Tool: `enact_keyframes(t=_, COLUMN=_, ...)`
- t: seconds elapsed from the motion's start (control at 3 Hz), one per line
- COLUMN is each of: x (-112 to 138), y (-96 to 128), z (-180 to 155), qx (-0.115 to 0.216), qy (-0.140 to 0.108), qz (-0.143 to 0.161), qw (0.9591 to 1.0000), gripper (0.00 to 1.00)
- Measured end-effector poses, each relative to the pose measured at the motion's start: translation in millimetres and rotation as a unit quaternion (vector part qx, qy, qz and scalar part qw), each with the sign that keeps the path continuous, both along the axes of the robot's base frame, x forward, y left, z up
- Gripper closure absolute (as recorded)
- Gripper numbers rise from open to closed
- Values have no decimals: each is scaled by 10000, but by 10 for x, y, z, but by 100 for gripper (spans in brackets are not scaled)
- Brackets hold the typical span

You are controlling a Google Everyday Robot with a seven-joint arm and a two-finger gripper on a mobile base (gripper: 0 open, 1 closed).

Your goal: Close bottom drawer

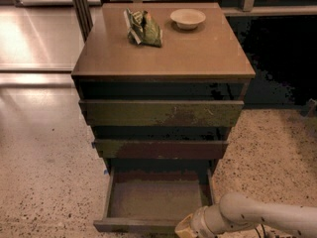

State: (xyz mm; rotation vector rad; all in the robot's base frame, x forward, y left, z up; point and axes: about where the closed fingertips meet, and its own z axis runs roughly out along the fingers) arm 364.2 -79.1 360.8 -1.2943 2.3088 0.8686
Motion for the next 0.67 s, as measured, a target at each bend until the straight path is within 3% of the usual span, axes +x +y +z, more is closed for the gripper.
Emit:
enact_keyframes(t=0.33, x=119, y=92, z=-228, qx=195, qy=-99, qz=-10, qw=9998, gripper=100)
enact_keyframes(t=0.67, x=119, y=92, z=-229, qx=195, qy=-100, qz=-10, qw=9998, gripper=100)
